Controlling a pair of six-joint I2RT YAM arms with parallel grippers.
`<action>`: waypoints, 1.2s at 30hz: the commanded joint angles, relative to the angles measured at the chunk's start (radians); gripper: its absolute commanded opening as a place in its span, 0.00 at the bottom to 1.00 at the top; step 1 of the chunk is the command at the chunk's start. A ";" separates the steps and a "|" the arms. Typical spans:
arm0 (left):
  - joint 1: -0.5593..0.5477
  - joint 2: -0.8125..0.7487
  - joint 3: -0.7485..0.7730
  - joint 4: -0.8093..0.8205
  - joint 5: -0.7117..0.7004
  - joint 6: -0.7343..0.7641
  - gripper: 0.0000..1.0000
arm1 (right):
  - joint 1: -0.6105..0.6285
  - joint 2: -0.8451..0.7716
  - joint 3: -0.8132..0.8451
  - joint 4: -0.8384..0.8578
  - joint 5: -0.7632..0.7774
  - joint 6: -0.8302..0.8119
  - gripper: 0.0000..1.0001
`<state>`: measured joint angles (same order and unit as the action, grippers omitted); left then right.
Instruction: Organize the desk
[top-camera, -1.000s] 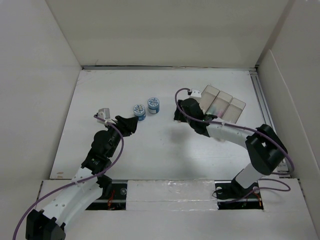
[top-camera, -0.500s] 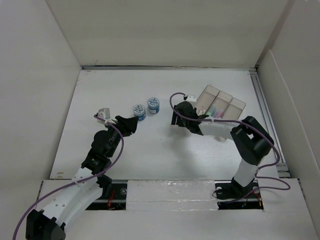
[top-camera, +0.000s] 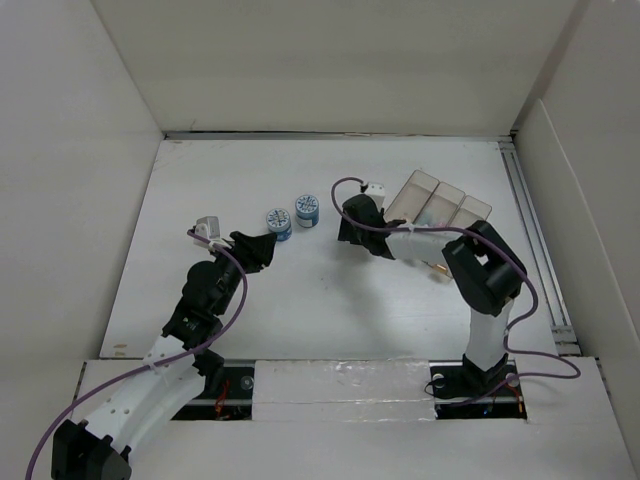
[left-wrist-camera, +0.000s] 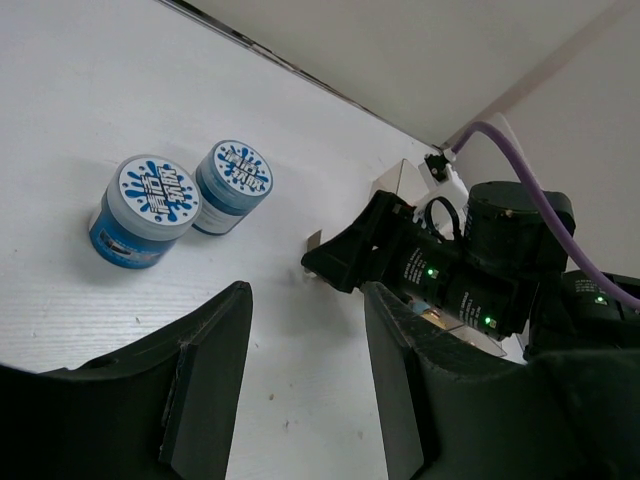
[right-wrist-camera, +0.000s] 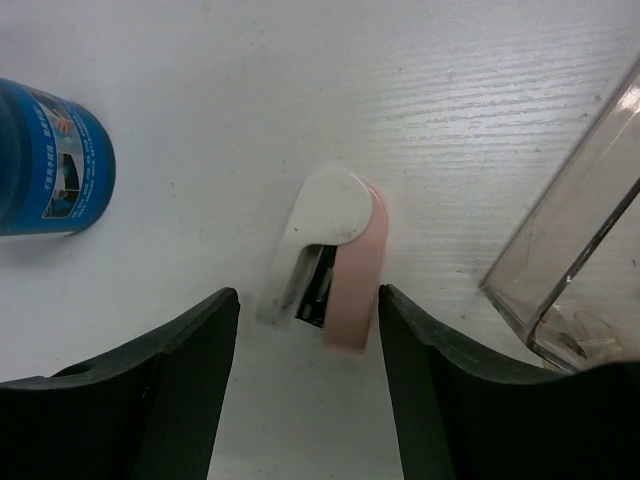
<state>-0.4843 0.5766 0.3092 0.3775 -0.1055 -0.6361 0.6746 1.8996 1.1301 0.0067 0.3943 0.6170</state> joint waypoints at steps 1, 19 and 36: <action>-0.004 -0.004 0.041 0.049 0.006 0.012 0.45 | -0.003 0.021 0.039 0.004 0.026 -0.008 0.62; -0.004 0.011 0.042 0.051 0.009 0.012 0.45 | -0.015 -0.370 -0.110 0.142 -0.031 -0.072 0.09; -0.004 0.020 0.045 0.044 0.001 0.013 0.53 | -0.325 -0.416 -0.230 0.150 -0.100 0.007 0.19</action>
<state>-0.4843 0.6048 0.3096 0.3775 -0.1059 -0.6357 0.3607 1.4963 0.8833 0.1062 0.3157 0.6067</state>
